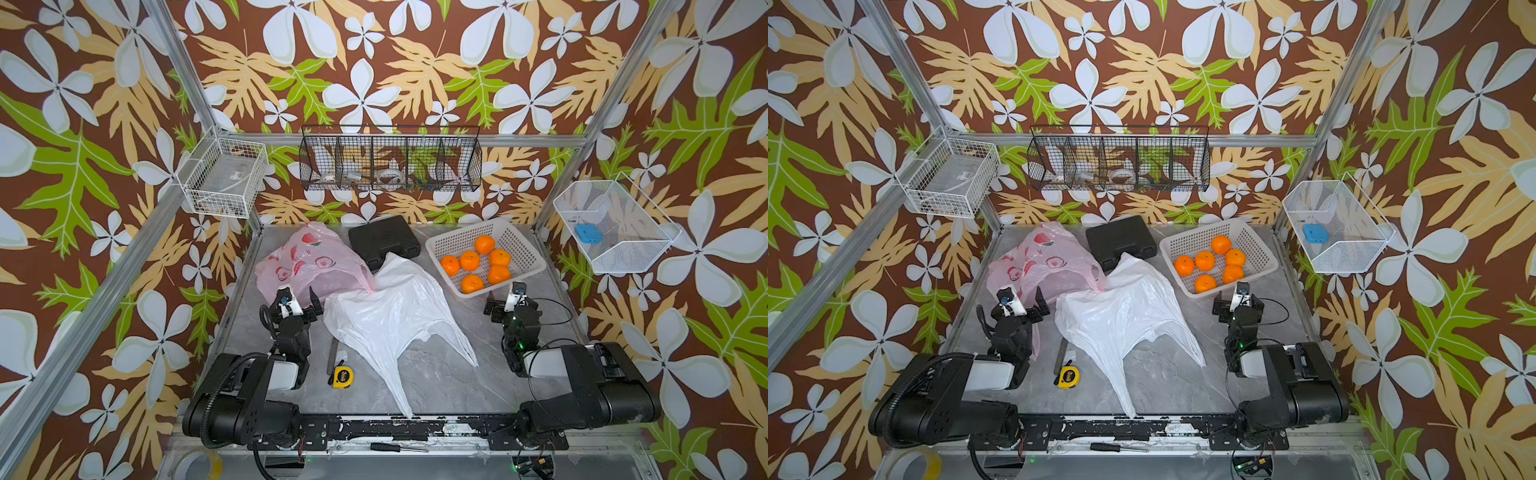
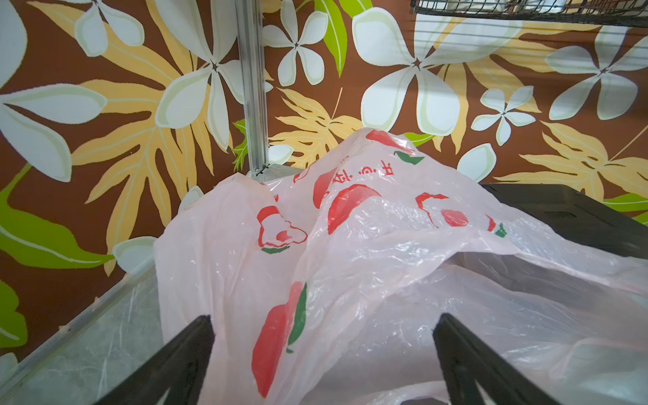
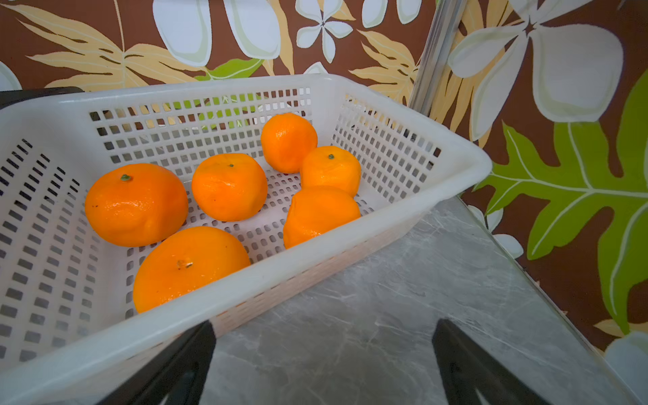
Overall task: Place the oranges into plastic bags & tie knots
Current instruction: Pick up the orange from the basket.
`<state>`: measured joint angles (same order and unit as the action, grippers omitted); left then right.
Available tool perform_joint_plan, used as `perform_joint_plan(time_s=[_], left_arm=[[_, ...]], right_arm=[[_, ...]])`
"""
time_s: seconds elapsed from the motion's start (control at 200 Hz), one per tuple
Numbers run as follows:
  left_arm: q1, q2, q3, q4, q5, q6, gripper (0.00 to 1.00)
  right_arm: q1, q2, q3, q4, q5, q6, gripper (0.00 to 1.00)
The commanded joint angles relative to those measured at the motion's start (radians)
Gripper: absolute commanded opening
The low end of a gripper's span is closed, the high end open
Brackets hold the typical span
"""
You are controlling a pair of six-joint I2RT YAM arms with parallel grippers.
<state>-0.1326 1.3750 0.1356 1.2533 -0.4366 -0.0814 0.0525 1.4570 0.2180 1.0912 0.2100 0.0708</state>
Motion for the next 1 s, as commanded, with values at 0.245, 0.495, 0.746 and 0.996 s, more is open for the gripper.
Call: perform_joint_plan(time_s=[0.245, 0.495, 0.746, 0.996], left_arm=[[0.005, -0.001, 0.004, 0.03, 0.007, -0.005, 1.0], [0.0, -0.01, -0.018, 0.064, 0.048, 0.015, 1.0], [-0.073, -0.344, -0.009, -0.265, -0.076, -0.019, 1.0], [-0.092, -0.578, 0.201, -0.944, -0.28, -0.429, 1.0]], right_arm=[[0.0, 0.003, 0.007, 0.035, 0.0, -0.003, 1.0], [0.001, -0.001, 0.0, 0.041, -0.002, -0.005, 1.0], [0.036, -0.128, -0.021, -0.028, 0.038, -0.029, 0.99], [0.043, -0.319, 0.036, -0.332, 0.111, 0.124, 1.0]])
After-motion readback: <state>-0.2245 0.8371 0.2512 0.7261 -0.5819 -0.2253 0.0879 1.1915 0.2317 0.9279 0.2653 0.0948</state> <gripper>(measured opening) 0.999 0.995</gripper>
